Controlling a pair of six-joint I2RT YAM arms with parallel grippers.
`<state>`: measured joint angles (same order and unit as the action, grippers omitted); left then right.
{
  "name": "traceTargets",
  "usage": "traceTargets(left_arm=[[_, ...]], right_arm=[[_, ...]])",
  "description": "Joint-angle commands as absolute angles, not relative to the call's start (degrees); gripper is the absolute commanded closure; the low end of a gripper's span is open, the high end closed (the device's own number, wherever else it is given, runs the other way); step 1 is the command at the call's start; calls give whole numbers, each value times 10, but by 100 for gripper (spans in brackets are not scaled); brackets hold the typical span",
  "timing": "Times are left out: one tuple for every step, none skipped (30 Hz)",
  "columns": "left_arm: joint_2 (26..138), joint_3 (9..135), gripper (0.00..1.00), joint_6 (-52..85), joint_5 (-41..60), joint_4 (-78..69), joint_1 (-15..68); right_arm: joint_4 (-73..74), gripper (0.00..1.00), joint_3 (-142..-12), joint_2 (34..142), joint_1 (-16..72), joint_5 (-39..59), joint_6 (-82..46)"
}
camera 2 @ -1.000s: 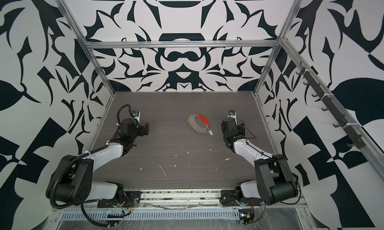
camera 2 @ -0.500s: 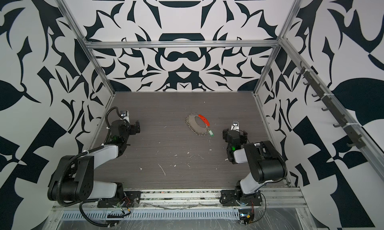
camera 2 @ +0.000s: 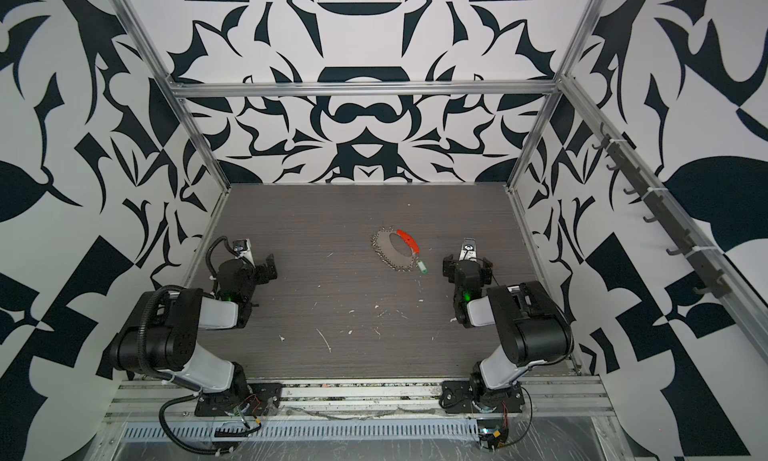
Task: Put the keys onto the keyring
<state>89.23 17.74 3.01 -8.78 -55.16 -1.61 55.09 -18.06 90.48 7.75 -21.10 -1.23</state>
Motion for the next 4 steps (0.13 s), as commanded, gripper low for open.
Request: traceTargets(left_arm=[[885, 192, 0, 42, -90, -558, -17], [888, 200, 0, 39, -88, -542, -17], [889, 216, 0, 36, -82, -517, -18], [887, 214, 1, 40, -80, -516, -21]], right_arm=[[560, 0, -197, 902, 73, -179, -10], [565, 0, -193, 901, 73, -180, -9], [569, 0, -191, 900, 73, -182, -8], [569, 0, -191, 901, 74, -182, -7]])
